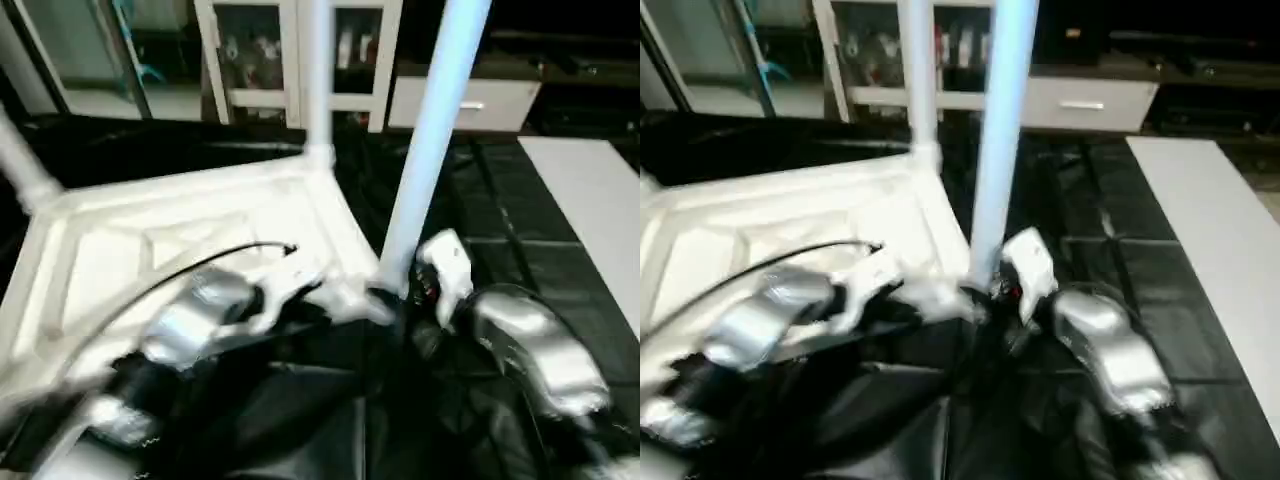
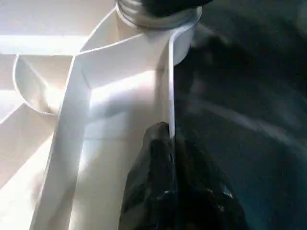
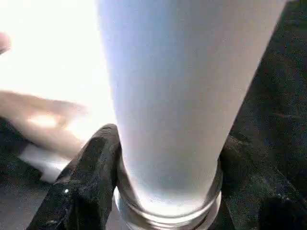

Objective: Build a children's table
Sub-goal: Rotate leg to tighten

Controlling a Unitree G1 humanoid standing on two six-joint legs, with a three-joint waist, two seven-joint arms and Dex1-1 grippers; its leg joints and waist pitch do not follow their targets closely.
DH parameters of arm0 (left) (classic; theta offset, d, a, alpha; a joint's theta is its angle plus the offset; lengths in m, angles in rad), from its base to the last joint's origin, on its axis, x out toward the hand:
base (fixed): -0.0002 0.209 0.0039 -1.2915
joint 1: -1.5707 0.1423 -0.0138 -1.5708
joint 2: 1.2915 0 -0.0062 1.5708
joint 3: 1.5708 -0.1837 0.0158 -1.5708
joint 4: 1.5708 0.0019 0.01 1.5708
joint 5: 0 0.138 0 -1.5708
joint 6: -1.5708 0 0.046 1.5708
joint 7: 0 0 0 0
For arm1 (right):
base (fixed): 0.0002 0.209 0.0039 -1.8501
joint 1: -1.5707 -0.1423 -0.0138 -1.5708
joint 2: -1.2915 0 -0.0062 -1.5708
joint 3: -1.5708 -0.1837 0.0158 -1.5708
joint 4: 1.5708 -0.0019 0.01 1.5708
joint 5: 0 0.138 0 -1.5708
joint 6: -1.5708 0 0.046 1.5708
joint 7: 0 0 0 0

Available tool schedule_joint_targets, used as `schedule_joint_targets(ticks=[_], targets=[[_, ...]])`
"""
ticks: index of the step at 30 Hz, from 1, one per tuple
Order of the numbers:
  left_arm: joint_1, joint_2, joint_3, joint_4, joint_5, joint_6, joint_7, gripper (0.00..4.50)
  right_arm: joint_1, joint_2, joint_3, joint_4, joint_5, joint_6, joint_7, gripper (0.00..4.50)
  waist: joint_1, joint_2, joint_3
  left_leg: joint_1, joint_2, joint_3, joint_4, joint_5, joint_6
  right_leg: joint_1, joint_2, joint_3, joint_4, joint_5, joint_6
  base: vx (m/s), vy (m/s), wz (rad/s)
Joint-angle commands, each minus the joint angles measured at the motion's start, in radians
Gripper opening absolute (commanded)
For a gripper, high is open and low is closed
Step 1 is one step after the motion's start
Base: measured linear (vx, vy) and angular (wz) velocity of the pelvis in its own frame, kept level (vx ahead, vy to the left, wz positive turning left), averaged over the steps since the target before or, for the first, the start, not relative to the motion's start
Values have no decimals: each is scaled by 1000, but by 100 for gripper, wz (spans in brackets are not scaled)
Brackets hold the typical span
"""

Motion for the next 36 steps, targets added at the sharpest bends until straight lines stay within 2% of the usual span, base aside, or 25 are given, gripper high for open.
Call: schedule_joint_targets(ticks=[1, 4, 6, 7, 8, 9, 10, 11, 12, 13, 14, 17, 18, 21, 23, 25, 27, 28, 29, 31, 32, 33, 34, 35, 36], targets=[[-22, -59, -4, 43, -7, 1, 69, 0, -29, 49, -11, 88, -31, 8, -123, 263, 3, -4, -55, 11, 43, -30, -81, -216, -5, 37, -65, 33, -83, -242, -217, 0, 0, 0], [-79, -149, 37, 158, 24, 1, 230, 0, -116, 168, -46, 248, -61, -30, -324, 263, -1, -5, -58, 8, 39, -28, -78, -188, 0, 39, -65, 33, -81, -204, -228, 0, 0, 0], [-108, -187, 49, 216, 48, -10, 312, 0, -162, 225, -73, 323, -64, -58, -429, 263, -1, -2, -56, 12, 39, -27, -78, -201, -4, 35, -67, 33, -86, -242, -223, 0, 0, 0], [-120, -202, 55, 243, 57, -20, 341, 0, -179, 245, -86, 350, -66, -71, -459, 263, -2, -2, -56, 11, 39, -29, -79, -210, -8, 37, -67, 33, -87, -258, -217, 0, 0, 0], [-120, -202, 55, 243, 57, -20, 341, 0, -179, 245, -86, 350, -66, -71, -459, 263, 2, -1, -60, 12, 40, -30, -79, -198, -4, 40, -65, 32, -84, -228, -211, 0, 0, 0], [-145, -233, 64, 293, 64, -36, 393, 0, -218, 284, -105, 412, -78, -100, -538, 263, 1, -5, -59, 8, 40, -28, -80, -181, 2, 39, -64, 33, -81, -187, -214, 0, 0, 0], [-156, -246, 64, 311, 69, -44, 411, 0, -238, 302, -110, 441, -87, -116, -576, 263, 1, -2, -61, 9, 39, -29, -80, -177, 3, 39, -66, 32, -79, -176, -217, 0, 0, 0], [-162, -255, 63, 318, 69, -46, 419, 0, -251, 314, -110, 459, -92, -132, -595, 263, 0, -2, -62, 10, 38, -27, -79, -175, 4, 39, -64, 32, -79, -166, -220, 0, 0, 0], [-166, -261, 63, 322, 68, -49, 424, 0, -261, 325, -114, 471, -88, -155, -598, 263, 3, -7, -60, 10, 39, -26, -79, -179, 11, 39, -66, 32, -79, -162, -223, 0, 0, 0], [-168, -263, 59, 321, 70, -51, 421, 0, -266, 333, -118, 473, -83, -168, -593, 263, 3, -6, -60, 9, 39, -27, -79, -180, 14, 40, -68, 32, -79, -164, -223, 0, 0, 0], [-167, -262, 56, 319, 71, -51, 416, 0, -266, 336, -120, 470, -80, -174, -586, 263, 6, -10, -60, 6, 40, -26, -79, -173, 27, 44, -68, 32, -78, -155, -218, 0, 0, 0], [-160, -252, 46, 318, 81, -63, 379, 0, -265, 345, -125, 449, -62, -233, -494, 263, 6, -10, -58, 6, 41, -26, -80, -177, 39, 42, -69, 31, -80, -166, -217, 0, 0, 0], [-159, -249, 43, 317, 82, -64, 375, 0, -262, 342, -124, 442, -63, -239, -489, 319, 6, -11, -57, 6, 41, -26, -81, -191, 40, 42, -70, 31, -82, -193, -212, 0, 0, 0], [-148, -222, 23, 310, 87, -86, 312, 0, -226, 303, -93, 357, -83, -275, -428, 333, 8, -11, -58, 3, 43, -27, -82, -181, 47, 44, -70, 32, -81, -181, -205, 0, 0, 0], [-143, -205, 8, 306, 96, -113, 281, 0, -205, 283, -83, 312, -77, -275, -398, 365, 9, -10, -58, 1, 43, -29, -83, -166, 55, 47, -71, 31, -81, -162, -208, 0, 0, 0], [-122, -166, -19, 272, 99, -107, 211, 0, -149, 224, -62, 194, -42, -221, -285, 375, 10, -9, -57, 3, 44, -26, -82, -169, 63, 46, -70, 32, -81, -161, -212, 0, 0, 0], [-116, -154, -27, 261, 99, -109, 187, 0, -134, 206, -56, 166, -36, -209, -255, 389, 10, -10, -56, 0, 45, -29, -84, -163, 66, 51, -71, 33, -80, -169, -209, 0, 0, 0], [-101, -127, -47, 229, 98, -121, 130, 0, -99, 161, -45, 102, -15, -172, -180, 406, 9, -5, -57, 2, 47, -27, -83, -159, 69, 45, -70, 34, -80, -154, -220, 0, 0, 0], [-88, -111, -53, 203, 88, -117, 89, 0, -75, 116, -19, 61, -16, -157, -116, 418, 11, -7, -58, 3, 48, -28, -82, -155, 71, 48, -70, 33, -79, -143, -223, 0, 0, 0], [-62, -73, -65, 147, 62, -138, -4, 0, -15, 22, 19, -47, 9, -110, 21, 424, 17, -1, -58, 2, 50, -26, -81, -133, 88, 52, -68, 33, -73, -68, -246, 0, 0, 0], [-62, -73, -65, 147, 62, -138, -4, 0, -15, 22, 19, -47, 9, -110, 21, 443, 18, -2, -58, 3, 52, -26, -81, -137, 89, 51, -70, 34, -73, -67, -249, 0, 0, 0], [-52, -52, -70, 120, 45, -131, -50, 0, 9, -26, 32, -94, 19, -94, 75, 443, 20, 4, -58, 5, 52, -27, -82, -139, 87, 50, -71, 34, -73, -71, -253, 0, 0, 0], [-31, -3, -84, 67, 16, -164, -150, 0, 53, -132, 71, -175, 14, -64, 178, 443, 23, 2, -57, 7, 54, -26, -83, -150, 83, 49, -69, 33, -75, -79, -254, 0, 0, 0], [-21, 18, -87, 38, -4, -155, -193, 0, 71, -178, 86, -206, 8, -54, 217, 443, 33, 5, -56, 9, 56, -28, -85, -151, 80, 53, -69, 34, -73, -82, -250, 0, 0, 0], [-15, 29, -88, 20, -15, -148, -217, 0, 82, -204, 92, -225, 7, -46, 237, 443, 34, 4, -56, 10, 58, -27, -86, -153, 80, 51, -70, 35, -74, -82, -250, 0, 0, 0]])
